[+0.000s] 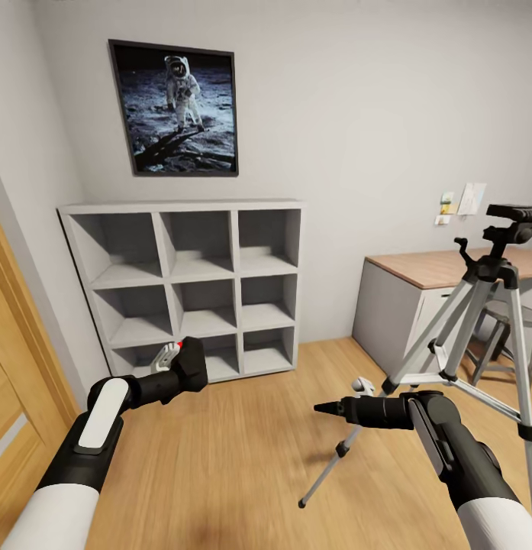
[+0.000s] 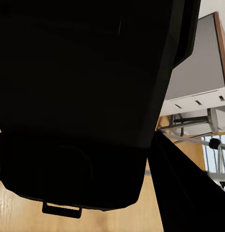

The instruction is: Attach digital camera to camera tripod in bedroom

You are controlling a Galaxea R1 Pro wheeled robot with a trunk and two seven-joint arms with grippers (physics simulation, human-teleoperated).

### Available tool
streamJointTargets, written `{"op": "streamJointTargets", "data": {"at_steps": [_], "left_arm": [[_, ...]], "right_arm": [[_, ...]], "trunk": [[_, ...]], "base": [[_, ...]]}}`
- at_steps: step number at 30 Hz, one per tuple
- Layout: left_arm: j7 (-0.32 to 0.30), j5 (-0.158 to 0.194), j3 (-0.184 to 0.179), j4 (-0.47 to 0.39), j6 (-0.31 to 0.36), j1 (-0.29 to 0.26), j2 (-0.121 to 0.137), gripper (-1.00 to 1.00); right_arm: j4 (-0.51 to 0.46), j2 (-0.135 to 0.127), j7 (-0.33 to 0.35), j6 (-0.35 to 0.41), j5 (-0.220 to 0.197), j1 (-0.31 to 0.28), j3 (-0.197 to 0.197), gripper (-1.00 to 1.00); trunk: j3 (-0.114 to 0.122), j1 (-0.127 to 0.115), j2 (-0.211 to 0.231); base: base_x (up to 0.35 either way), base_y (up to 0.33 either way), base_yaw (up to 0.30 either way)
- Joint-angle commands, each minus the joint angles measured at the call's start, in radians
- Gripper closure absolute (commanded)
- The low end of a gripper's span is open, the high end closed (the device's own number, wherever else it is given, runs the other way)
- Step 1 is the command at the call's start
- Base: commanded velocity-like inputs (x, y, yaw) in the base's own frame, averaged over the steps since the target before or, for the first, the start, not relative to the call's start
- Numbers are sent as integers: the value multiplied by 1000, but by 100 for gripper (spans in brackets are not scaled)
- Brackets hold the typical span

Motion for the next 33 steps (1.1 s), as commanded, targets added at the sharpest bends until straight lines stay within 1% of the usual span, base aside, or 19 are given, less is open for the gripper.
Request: {"op": "streamJointTargets", "data": {"at_steps": [1, 33], "left_arm": [[7, 10, 1, -1, 4, -1, 0, 100], [7, 11, 2, -1, 4, -1, 1, 100]], "right_arm": [[0, 0, -2, 8, -7, -1, -1, -100], [0, 0, -2, 8, -7, -1, -2, -100]], "trunk": [[2, -4, 7], [102, -127, 231]], "base": [[0, 0, 0], [0, 0, 0]]}}
